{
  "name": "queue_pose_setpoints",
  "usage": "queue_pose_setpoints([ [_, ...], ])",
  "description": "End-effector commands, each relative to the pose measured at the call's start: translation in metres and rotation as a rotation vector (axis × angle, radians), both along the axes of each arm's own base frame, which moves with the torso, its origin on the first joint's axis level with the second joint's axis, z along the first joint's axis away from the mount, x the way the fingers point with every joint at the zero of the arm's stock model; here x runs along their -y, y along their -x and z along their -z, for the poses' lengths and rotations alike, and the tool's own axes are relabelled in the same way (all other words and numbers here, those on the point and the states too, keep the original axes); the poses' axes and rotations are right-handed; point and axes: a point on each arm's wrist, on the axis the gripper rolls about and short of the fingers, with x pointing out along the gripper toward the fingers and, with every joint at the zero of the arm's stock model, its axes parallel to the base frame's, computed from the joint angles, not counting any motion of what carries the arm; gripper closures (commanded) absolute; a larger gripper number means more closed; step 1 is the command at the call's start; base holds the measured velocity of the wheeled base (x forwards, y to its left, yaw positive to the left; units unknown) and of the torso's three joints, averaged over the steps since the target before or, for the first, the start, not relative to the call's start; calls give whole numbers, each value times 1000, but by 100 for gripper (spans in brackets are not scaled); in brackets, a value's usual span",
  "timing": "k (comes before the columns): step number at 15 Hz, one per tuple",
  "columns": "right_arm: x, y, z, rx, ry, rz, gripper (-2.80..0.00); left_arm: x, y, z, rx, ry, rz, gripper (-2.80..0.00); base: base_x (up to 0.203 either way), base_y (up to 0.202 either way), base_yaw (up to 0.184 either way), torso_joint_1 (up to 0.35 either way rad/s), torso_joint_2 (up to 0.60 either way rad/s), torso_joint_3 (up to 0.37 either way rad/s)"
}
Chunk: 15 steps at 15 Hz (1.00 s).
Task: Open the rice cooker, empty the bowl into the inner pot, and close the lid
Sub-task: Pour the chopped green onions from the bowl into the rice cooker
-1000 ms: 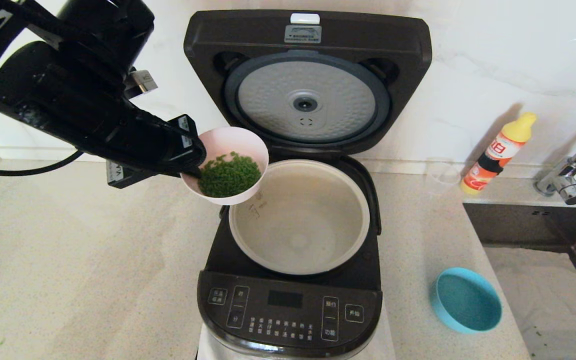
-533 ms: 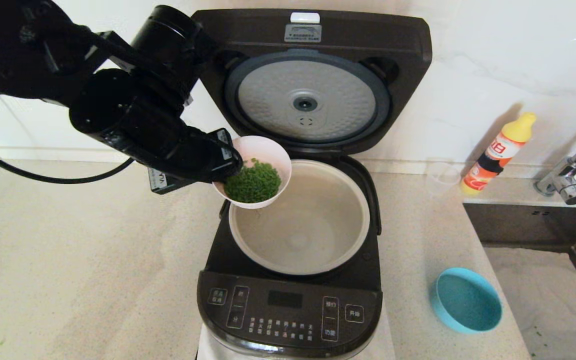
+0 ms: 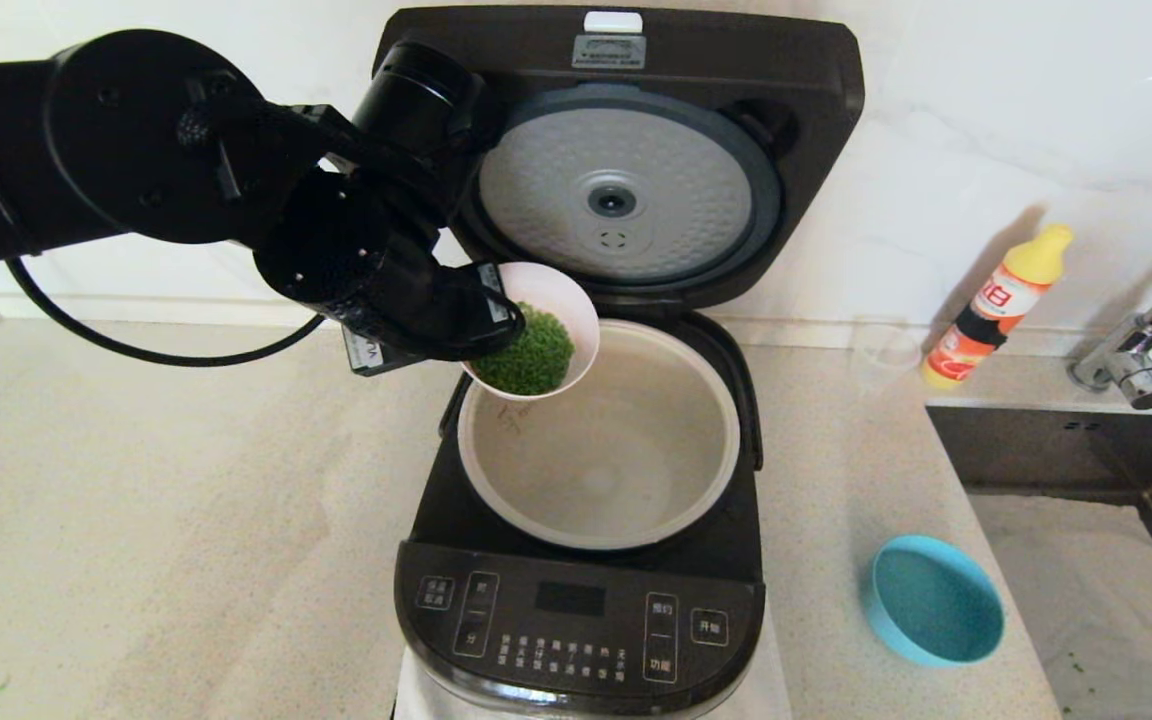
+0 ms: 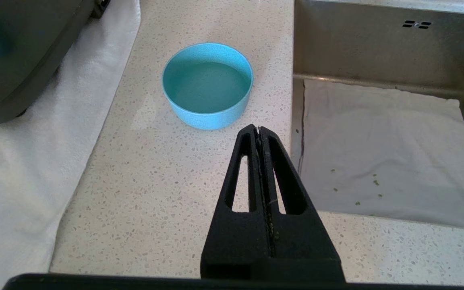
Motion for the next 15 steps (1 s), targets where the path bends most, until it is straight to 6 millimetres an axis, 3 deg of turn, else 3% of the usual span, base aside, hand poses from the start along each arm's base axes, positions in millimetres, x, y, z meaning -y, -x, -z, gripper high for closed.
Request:
queue_pose_setpoints([
  [1,0,0,0,-1,0,0,0,4,-3,1,32,-18,-13,0,0,0,0,0,0,0],
  [6,0,0,0,-1,0,0,0,25,-6,1,167,-129,-47,0,0,0,0,0,0,0],
  [10,0,0,0,0,0,0,0,44,6,-5,242,-172,-26,0,0,0,0,0,0,0],
  [15,0,0,0,-1,0,0,0,41,9,0,231,-183,-51,0,0,0,0,0,0,0],
])
